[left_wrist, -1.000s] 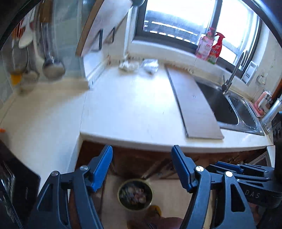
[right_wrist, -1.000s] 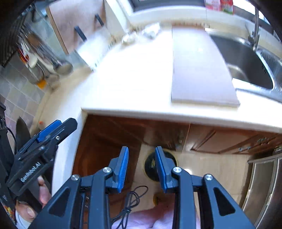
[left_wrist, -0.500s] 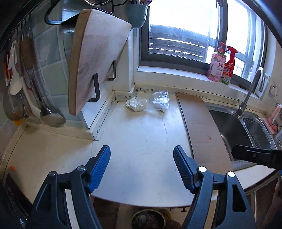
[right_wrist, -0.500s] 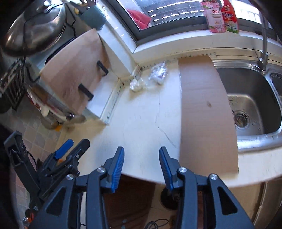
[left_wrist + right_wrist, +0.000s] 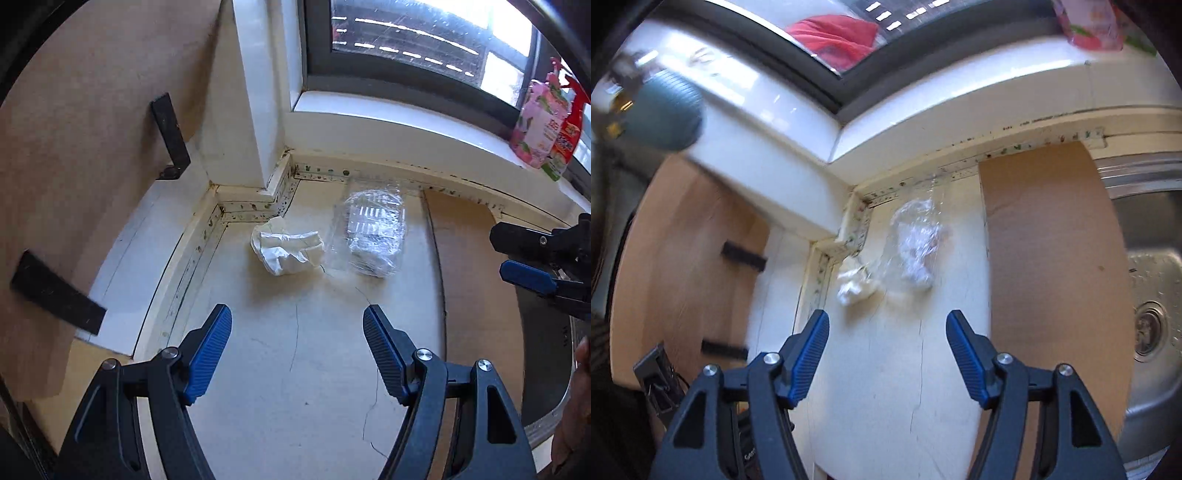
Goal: Collect trash
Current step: 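Grasp the clear plastic bottle with right tool while left tool grasps the white tissue, then carry tissue and bottle down over the bin and open both tools, then raise both open tools back toward the small white dropper bottle, then grasp the small white dropper bottle with the right tool, then carry the dropper bottle down over the bin and open the right tool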
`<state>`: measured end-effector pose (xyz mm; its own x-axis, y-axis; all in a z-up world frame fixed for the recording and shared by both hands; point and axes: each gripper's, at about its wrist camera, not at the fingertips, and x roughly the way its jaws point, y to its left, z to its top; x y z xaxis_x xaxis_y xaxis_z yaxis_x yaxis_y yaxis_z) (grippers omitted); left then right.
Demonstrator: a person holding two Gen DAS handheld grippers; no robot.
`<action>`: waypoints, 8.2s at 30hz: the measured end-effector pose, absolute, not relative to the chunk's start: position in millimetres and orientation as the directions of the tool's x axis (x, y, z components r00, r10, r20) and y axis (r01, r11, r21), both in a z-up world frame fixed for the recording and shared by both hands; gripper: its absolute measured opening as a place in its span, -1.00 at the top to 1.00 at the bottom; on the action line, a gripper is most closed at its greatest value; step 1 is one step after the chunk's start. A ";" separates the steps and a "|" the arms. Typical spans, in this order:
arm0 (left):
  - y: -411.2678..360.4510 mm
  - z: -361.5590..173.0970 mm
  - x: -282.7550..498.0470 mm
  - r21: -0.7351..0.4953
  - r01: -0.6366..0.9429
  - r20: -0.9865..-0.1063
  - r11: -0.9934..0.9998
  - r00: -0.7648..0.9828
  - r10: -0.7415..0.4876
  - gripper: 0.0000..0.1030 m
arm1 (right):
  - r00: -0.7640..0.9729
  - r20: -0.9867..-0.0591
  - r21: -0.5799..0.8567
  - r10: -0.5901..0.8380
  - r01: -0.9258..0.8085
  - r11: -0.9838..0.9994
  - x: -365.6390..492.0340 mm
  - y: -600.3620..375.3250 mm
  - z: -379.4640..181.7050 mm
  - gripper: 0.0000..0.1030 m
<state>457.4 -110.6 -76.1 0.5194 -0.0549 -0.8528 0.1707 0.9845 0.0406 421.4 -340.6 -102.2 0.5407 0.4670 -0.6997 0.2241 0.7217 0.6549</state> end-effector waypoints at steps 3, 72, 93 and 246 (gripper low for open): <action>-110.8 -99.9 489.4 0.035 0.156 -0.877 0.987 0.479 -0.044 -0.40 | 0.515 -0.700 0.682 0.494 0.278 0.676 454.5 -349.9 -141.6 -0.29; -90.8 -75.5 379.8 -0.115 0.212 -0.832 0.971 0.513 -0.210 0.19 | 0.615 -0.414 0.834 0.671 -0.037 0.550 302.3 -317.3 -90.2 0.75; 11.0 -134.4 94.0 -0.226 0.263 -0.884 0.938 0.350 -0.311 0.19 | 0.458 -0.667 0.675 0.588 0.035 0.737 19.9 -155.5 -120.7 0.75; 6.0 -78.0 275.2 0.073 -0.121 -0.797 0.990 0.589 0.131 -0.50 | 0.352 -0.808 0.513 0.473 0.024 0.858 325.7 -246.1 -117.0 0.53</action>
